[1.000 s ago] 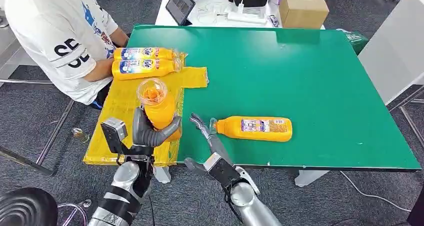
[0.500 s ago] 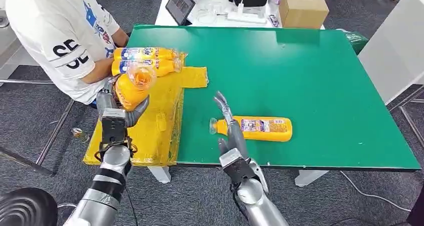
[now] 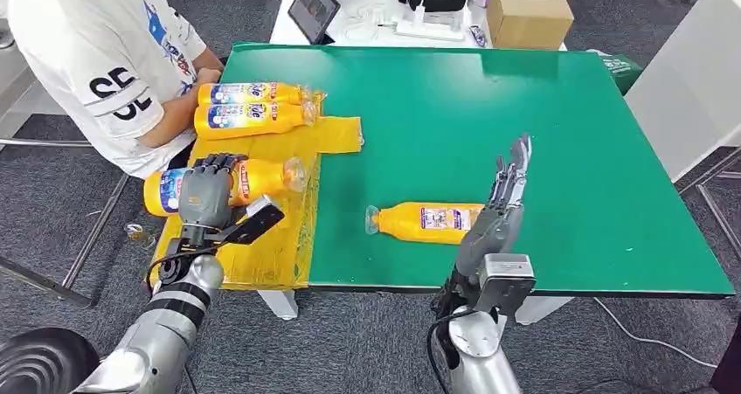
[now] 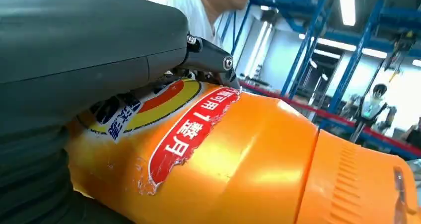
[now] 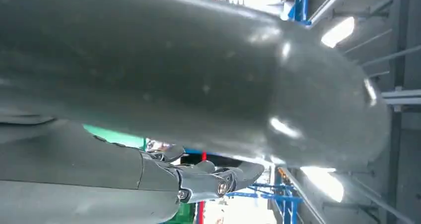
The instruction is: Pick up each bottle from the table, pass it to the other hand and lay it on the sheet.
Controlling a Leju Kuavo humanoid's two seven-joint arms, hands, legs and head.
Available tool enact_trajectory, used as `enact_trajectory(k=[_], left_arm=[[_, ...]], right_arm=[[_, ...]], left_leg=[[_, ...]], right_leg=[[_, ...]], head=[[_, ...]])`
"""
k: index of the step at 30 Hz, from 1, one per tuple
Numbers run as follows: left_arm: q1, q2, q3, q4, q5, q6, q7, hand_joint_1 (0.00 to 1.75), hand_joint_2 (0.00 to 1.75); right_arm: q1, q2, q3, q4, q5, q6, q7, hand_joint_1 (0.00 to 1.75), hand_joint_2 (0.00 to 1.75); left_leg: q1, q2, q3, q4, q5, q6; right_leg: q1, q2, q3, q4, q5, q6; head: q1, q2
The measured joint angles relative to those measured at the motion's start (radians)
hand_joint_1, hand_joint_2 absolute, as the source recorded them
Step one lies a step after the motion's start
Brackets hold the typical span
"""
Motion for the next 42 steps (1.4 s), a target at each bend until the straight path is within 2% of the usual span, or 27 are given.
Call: enact_trajectory(k=[5, 17, 18, 19, 24, 25, 38, 42], left_arm=[[-0.02, 0.016, -0.004, 0.088, -0.032, -0.051, 0.042, 1.75, 1.75], [-0.03, 0.06, -0.071, 0.213, 0.008, -0.248, 0.011, 1.75, 1.75], [-0.032, 0.062, -0.077, 0.218, 0.008, -0.258, 0.012, 1.34, 1.75], [-0.034, 0.064, -0.082, 0.222, 0.009, -0.268, 0.013, 0.0, 1.75], [-0.038, 0.068, -0.09, 0.234, 0.047, -0.308, 0.008, 0.0, 1.75], [-0.039, 0.068, -0.091, 0.236, 0.054, -0.315, 0.005, 0.0, 0.0], [-0.041, 0.068, -0.103, 0.237, 0.11, -0.406, -0.014, 0.0, 0.0], [-0.045, 0.068, -0.103, 0.237, 0.178, -0.485, -0.038, 0.0, 0.0]], right_arm=[[0.001, 0.005, -0.018, 0.0, -0.02, 0.013, 0.0, 0.0, 0.0], [0.003, 0.019, -0.066, 0.053, -0.035, 0.112, 0.0, 0.0, 0.0], [0.003, 0.022, -0.069, 0.06, -0.035, 0.114, 0.0, 0.0, 0.0], [0.003, 0.024, -0.071, 0.066, -0.035, 0.117, 0.0, 0.0, 0.0], [0.002, 0.033, -0.079, 0.097, -0.042, 0.144, 0.009, 0.0, 0.0], [0.002, 0.035, -0.08, 0.101, -0.042, 0.149, 0.01, 0.0, 0.0], [-0.001, 0.046, -0.097, 0.139, -0.043, 0.166, 0.017, 0.0, 0.0], [-0.004, 0.049, -0.103, 0.149, -0.047, 0.181, 0.025, 0.0, 0.0]], left_leg=[[0.0, 0.0, 0.0, 0.0, 0.0, 0.0], [0.0, 0.0, 0.0, 0.0, 0.0, 0.0], [0.0, 0.0, 0.0, 0.0, 0.0, 0.0], [0.0, 0.0, 0.0, 0.0, 0.0, 0.0], [0.0, 0.0, 0.002, 0.0, 0.0, 0.0], [0.0, -0.001, 0.002, 0.0, 0.0, 0.0], [0.0, -0.003, 0.005, 0.0, 0.001, -0.001], [0.0, -0.004, 0.008, 0.0, 0.001, -0.001]], right_leg=[[0.0, 0.0, 0.0, 0.0, 0.0, 0.0], [0.0, 0.0, 0.001, 0.0, 0.0, 0.0], [0.0, 0.0, 0.001, 0.0, 0.0, 0.0], [0.0, 0.0, 0.001, 0.0, 0.0, 0.0], [0.0, 0.0, 0.002, 0.0, 0.0, 0.0], [0.0, 0.0, 0.003, 0.0, 0.0, 0.0], [0.0, -0.001, 0.006, 0.0, 0.0, 0.0], [0.0, -0.001, 0.009, 0.0, 0.0, 0.0]], head=[[0.0, 0.0], [0.0, 0.0], [0.0, 0.0], [0.0, 0.0], [0.0, 0.0], [0.0, 0.0], [0.0, 0.0], [0.0, 0.0]])
